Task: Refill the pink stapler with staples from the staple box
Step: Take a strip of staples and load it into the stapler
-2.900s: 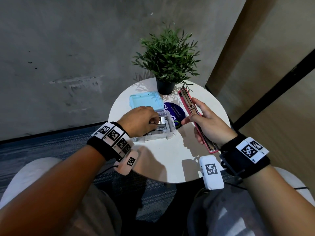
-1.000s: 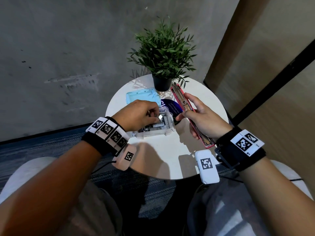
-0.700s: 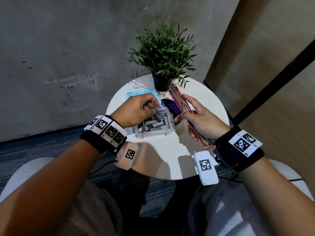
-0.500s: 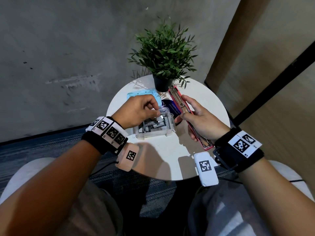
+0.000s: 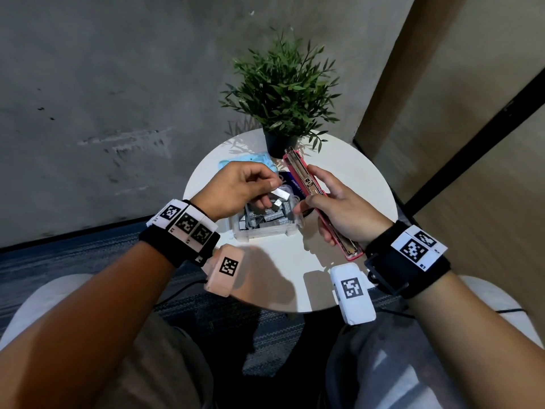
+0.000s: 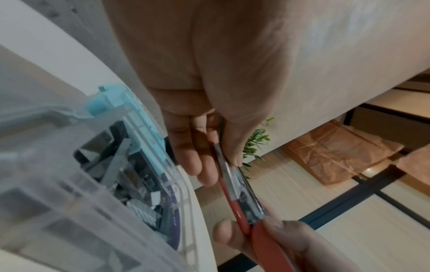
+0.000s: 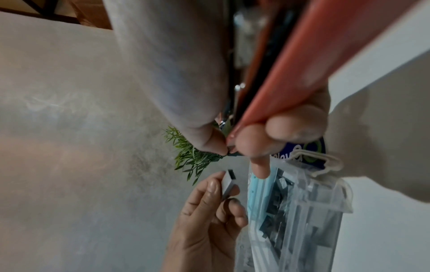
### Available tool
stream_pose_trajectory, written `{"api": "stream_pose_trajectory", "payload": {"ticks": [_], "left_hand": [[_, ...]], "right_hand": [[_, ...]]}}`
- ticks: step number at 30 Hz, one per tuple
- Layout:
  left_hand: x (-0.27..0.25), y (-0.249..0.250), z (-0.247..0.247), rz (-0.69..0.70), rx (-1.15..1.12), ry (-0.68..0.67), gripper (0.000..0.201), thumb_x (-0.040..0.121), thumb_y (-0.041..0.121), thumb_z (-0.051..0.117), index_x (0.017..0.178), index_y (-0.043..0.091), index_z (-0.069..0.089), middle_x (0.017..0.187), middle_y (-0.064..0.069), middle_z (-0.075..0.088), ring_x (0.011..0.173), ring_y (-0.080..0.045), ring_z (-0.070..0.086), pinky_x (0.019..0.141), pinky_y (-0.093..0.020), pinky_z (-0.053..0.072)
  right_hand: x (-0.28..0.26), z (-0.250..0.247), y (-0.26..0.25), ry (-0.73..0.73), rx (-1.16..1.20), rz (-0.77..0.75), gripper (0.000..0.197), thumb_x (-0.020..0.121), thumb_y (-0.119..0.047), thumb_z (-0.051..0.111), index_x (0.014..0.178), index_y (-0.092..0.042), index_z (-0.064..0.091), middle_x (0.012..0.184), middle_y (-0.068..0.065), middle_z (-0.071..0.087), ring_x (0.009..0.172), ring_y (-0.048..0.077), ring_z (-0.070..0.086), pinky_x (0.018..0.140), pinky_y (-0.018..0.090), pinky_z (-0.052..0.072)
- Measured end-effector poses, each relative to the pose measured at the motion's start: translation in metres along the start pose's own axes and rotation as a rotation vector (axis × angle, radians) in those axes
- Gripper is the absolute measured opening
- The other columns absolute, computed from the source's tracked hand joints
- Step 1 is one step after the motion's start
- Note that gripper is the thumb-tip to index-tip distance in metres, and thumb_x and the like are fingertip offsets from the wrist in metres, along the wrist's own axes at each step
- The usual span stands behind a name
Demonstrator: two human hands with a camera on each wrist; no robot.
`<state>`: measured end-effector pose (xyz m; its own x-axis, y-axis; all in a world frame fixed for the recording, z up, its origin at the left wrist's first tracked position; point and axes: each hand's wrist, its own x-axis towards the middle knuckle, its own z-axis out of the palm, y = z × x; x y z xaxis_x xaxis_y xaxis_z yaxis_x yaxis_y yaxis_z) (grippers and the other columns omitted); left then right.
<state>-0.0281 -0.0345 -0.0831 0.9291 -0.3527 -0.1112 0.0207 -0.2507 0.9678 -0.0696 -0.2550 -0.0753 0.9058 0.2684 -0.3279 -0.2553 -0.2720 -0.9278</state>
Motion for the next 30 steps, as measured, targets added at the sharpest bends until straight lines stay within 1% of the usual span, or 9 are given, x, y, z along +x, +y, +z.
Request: {"api": "stream_pose_trajectory", "payload": {"ticks": [2, 7, 10, 14, 18, 21, 24, 28, 30], "left_hand": [[0.0, 0.0, 0.002, -0.001, -0.019, -0.036, 0.015, 0.093, 0.007, 0.063, 0.104, -0.003, 0.067, 0.068, -0.011, 0.068, 0.058, -0.013, 0.066, 0.059, -0.025, 0.058], [0.0, -0.004, 0.001, 0.004, 0.008, -0.114, 0.014, 0.096, 0.005, 0.058, 0.099, 0.012, 0.07, 0.073, -0.008, 0.071, 0.065, -0.012, 0.068, 0.067, -0.023, 0.058], [0.001, -0.006, 0.001, -0.02, 0.005, -0.137, 0.01, 0.09, 0.009, 0.068, 0.096, 0.016, 0.071, 0.08, -0.004, 0.072, 0.072, -0.014, 0.068, 0.073, -0.027, 0.059], [0.002, -0.009, 0.002, 0.083, 0.414, -0.089, 0.013, 0.083, 0.021, 0.077, 0.095, 0.021, 0.072, 0.088, 0.008, 0.073, 0.073, -0.003, 0.064, 0.074, -0.026, 0.051], [-0.001, -0.01, 0.0, 0.145, 0.596, -0.033, 0.01, 0.09, 0.029, 0.069, 0.099, 0.024, 0.071, 0.086, 0.011, 0.073, 0.078, -0.006, 0.065, 0.071, -0.03, 0.05], [-0.002, -0.011, -0.001, 0.176, 0.677, -0.015, 0.017, 0.097, 0.032, 0.06, 0.112, 0.03, 0.068, 0.089, 0.012, 0.073, 0.079, -0.002, 0.065, 0.071, -0.027, 0.048], [-0.002, -0.013, 0.0, 0.224, 0.778, -0.007, 0.019, 0.098, 0.038, 0.054, 0.114, 0.033, 0.065, 0.093, 0.011, 0.073, 0.084, -0.01, 0.065, 0.074, -0.031, 0.05], [0.0, -0.018, 0.004, 0.329, 1.036, -0.002, 0.029, 0.094, 0.047, 0.056, 0.101, 0.023, 0.072, 0.096, 0.004, 0.069, 0.092, -0.02, 0.058, 0.082, -0.038, 0.046], [0.001, -0.019, 0.008, 0.347, 1.064, 0.012, 0.028, 0.091, 0.044, 0.058, 0.11, 0.028, 0.071, 0.106, 0.004, 0.063, 0.099, -0.02, 0.054, 0.087, -0.039, 0.043]], "right_hand": [[0.0, 0.002, -0.002, 0.006, 0.019, 0.004, 0.067, 0.099, -0.014, 0.049, 0.154, -0.043, 0.022, 0.103, 0.007, 0.077, 0.039, 0.022, 0.051, 0.042, 0.026, 0.045], [0.001, 0.006, -0.004, 0.015, 0.033, 0.005, 0.069, 0.098, -0.013, 0.05, 0.154, -0.042, 0.021, 0.105, 0.008, 0.077, 0.038, 0.02, 0.051, 0.039, 0.025, 0.045], [0.0, 0.007, -0.004, 0.018, 0.036, 0.0, 0.07, 0.098, -0.015, 0.051, 0.154, -0.044, 0.021, 0.107, 0.01, 0.076, 0.039, 0.019, 0.052, 0.041, 0.026, 0.045], [-0.003, 0.009, -0.007, 0.008, 0.03, -0.014, 0.069, 0.097, -0.014, 0.052, 0.151, -0.046, 0.024, 0.11, 0.022, 0.073, 0.039, 0.02, 0.051, 0.041, 0.027, 0.045], [-0.001, 0.007, -0.007, 0.013, 0.01, -0.02, 0.07, 0.098, -0.013, 0.051, 0.152, -0.046, 0.021, 0.109, 0.011, 0.075, 0.038, 0.019, 0.052, 0.041, 0.027, 0.045], [0.0, 0.005, -0.005, 0.028, 0.013, -0.022, 0.07, 0.099, -0.012, 0.05, 0.153, -0.045, 0.021, 0.11, 0.012, 0.075, 0.037, 0.02, 0.052, 0.04, 0.027, 0.045], [0.001, 0.003, -0.005, 0.042, 0.018, -0.022, 0.07, 0.098, -0.012, 0.05, 0.154, -0.045, 0.022, 0.11, 0.012, 0.074, 0.037, 0.021, 0.052, 0.04, 0.027, 0.045], [0.001, 0.0, -0.004, 0.069, 0.018, -0.024, 0.071, 0.098, -0.011, 0.05, 0.154, -0.044, 0.022, 0.109, 0.01, 0.075, 0.037, 0.022, 0.051, 0.039, 0.026, 0.043], [0.0, -0.001, -0.005, 0.079, 0.02, -0.022, 0.071, 0.097, -0.011, 0.05, 0.154, -0.043, 0.022, 0.107, 0.009, 0.076, 0.037, 0.022, 0.051, 0.039, 0.026, 0.042]]}}
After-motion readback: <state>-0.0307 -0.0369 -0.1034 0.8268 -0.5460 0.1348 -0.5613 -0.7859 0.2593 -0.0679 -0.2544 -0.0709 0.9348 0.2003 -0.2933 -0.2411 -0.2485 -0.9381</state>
